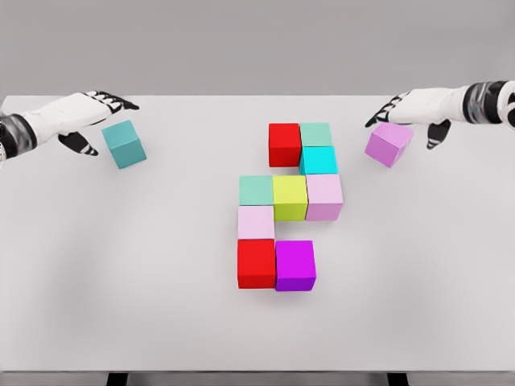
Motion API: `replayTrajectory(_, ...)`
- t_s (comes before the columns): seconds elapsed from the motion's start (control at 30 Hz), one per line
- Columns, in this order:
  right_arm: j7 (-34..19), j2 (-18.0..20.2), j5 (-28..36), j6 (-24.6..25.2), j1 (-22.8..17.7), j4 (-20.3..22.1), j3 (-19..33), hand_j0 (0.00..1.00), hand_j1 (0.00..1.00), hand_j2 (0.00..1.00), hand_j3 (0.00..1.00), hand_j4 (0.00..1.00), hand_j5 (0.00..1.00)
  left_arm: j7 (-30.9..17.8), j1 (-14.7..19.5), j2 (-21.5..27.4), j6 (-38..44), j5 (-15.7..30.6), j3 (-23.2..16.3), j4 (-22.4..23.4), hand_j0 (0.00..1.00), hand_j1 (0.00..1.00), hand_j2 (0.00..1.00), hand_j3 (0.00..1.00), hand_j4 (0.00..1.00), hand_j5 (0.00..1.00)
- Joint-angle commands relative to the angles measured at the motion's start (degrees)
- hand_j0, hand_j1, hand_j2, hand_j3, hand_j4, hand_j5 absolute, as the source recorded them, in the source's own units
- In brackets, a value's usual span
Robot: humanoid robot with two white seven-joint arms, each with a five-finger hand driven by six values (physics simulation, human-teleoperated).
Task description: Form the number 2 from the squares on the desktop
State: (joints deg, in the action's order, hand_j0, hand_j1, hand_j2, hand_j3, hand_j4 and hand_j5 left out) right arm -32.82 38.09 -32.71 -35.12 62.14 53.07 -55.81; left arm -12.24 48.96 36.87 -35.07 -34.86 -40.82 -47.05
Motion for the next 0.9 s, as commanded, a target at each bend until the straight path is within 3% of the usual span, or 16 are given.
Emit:
replayTrajectory(0.0,0.12,-2.14,-2.10,0.12,0.00,-2.53,0.26,1.00,1.00,1.00,1.00,1.00,1.00,0.37,0.00,-0.04,0.07,0.06,-1.98,-0.15,1.00,1.00,1.00,1.00,1.00,1.00)
replayTrajectory(0.4,1.09,-3.28,-2.45,0.12,0.00,-2.62,0.00,0.97,0.97,0.97,0.97,0.97,0.97,0.46,0.18,-0.57,0.07,-1.08,-2.15,-0.15,1.00,1.00,1.00,1.00,1.00,1.00)
replayTrajectory(0.67,1.71,-4.43,-2.62,0.12,0.00,-5.87,-0.09,0.97,0.97,0.97,0.97,0.97,0.97,0.19,1.58,-0.83,0.07,-3.19,-1.98,-0.15,1.00,1.00,1.00,1.00,1.00,1.00)
replayTrajectory(0.87,1.71,-5.22,-2.71,0.12,-0.09,-6.04,-0.35,0.95,0.95,0.95,0.95,0.95,0.95,-3.76,2.20,-0.83,0.07,-4.51,-2.07,-0.06,1.00,1.00,1.00,1.00,1.00,1.00)
